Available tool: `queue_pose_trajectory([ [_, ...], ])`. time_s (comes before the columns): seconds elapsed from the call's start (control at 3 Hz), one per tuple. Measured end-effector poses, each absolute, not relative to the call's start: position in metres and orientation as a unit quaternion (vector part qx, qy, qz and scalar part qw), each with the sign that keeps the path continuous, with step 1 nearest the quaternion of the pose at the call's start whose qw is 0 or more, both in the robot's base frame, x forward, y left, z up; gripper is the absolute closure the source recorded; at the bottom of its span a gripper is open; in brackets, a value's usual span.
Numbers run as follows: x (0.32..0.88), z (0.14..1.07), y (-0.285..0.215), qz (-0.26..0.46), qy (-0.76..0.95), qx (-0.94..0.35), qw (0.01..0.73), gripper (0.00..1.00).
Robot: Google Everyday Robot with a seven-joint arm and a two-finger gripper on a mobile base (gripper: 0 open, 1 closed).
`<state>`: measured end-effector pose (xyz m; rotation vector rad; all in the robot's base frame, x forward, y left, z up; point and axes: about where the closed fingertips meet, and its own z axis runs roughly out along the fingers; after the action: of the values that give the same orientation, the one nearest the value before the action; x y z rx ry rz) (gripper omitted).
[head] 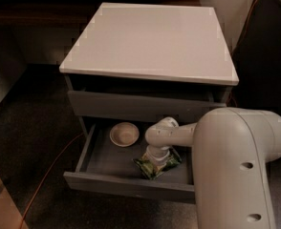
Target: Pick green jalapeno chip bag from middle drawer and place on counter
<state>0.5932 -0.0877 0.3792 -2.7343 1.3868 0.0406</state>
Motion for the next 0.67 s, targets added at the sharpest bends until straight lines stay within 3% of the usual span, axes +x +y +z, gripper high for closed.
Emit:
queue_pose_trajectory([
  [0.33, 0.599, 0.407, -0.092, -0.002, 0.49, -0.87, 0.053, 0.87],
  [0.67, 0.595, 0.447, -0.095, -0.012, 0.532, -0.842, 0.082, 1.0],
])
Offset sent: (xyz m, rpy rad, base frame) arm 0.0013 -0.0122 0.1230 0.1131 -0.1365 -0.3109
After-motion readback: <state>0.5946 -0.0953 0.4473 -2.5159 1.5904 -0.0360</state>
